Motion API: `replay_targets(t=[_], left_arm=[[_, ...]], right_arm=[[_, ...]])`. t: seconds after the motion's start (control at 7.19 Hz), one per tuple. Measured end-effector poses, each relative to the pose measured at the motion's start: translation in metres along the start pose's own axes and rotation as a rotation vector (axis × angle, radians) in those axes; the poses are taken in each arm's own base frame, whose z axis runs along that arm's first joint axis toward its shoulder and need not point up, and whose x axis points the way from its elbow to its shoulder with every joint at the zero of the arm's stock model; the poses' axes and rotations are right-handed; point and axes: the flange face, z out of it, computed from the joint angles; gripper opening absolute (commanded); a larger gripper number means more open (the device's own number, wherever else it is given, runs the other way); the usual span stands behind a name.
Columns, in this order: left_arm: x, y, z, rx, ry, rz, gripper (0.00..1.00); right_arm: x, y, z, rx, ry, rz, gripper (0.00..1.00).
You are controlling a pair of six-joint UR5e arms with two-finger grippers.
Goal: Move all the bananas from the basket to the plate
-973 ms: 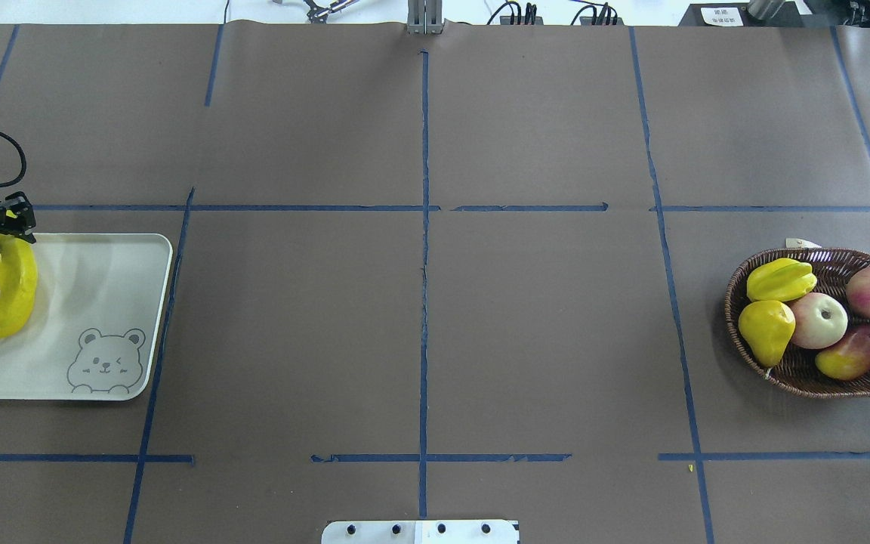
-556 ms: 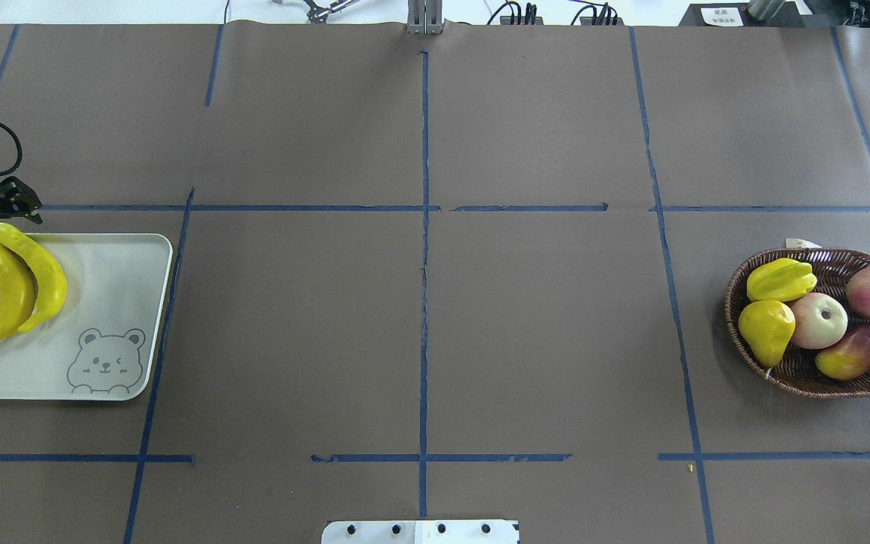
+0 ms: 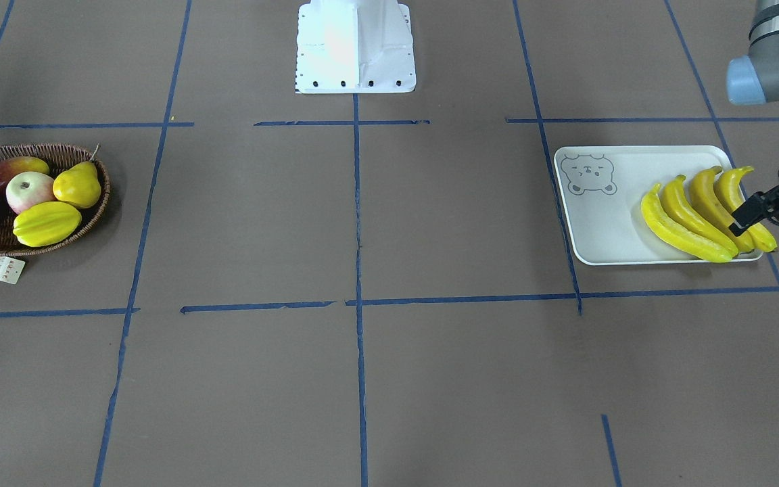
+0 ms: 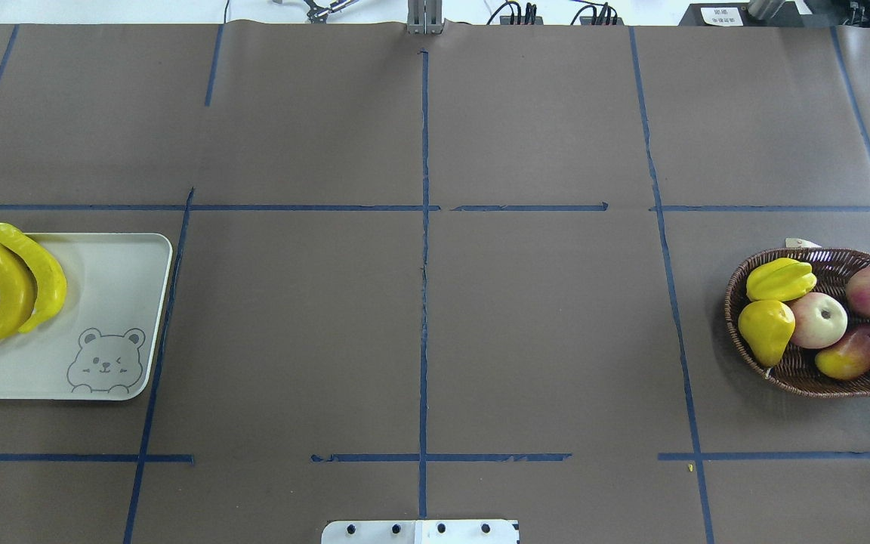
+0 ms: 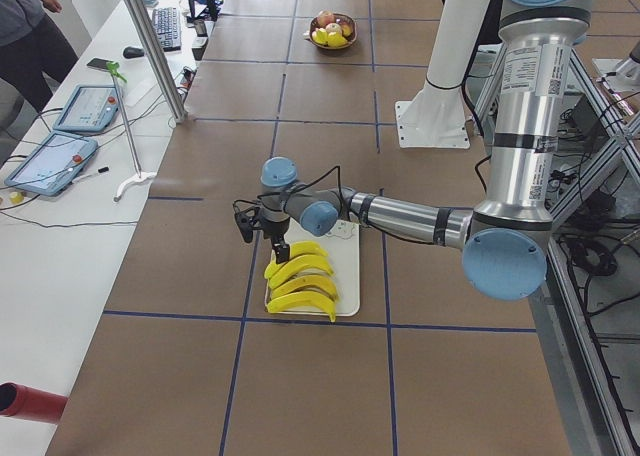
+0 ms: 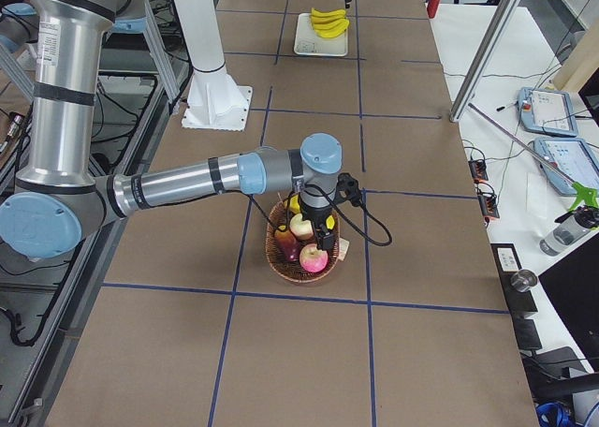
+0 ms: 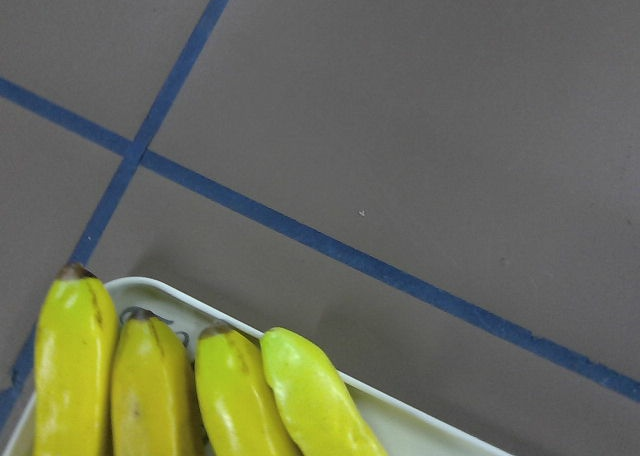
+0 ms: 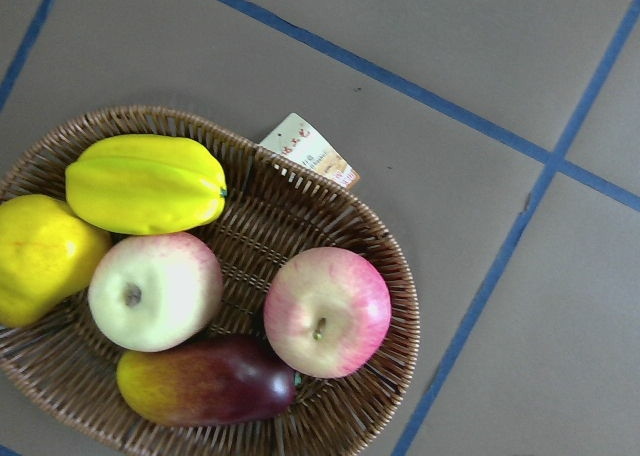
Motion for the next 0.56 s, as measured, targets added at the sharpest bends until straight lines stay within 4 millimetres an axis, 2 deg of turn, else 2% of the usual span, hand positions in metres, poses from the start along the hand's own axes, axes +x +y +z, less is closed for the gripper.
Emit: replay_targets(t=[0.28,0.56], left_arm=[[-0.056,-0.003,-0.022,-0.015,-0.022,0.249,1.0],[-0.111,-0.009,-0.051,-0.064,-0.022,0.419,1.0]], right_arm=[[0.048,0.04,-0.001,0.004,0.008,0.014,0.99],[0.08,0.082,-0.009,0.027,0.016,0.096,0.99]])
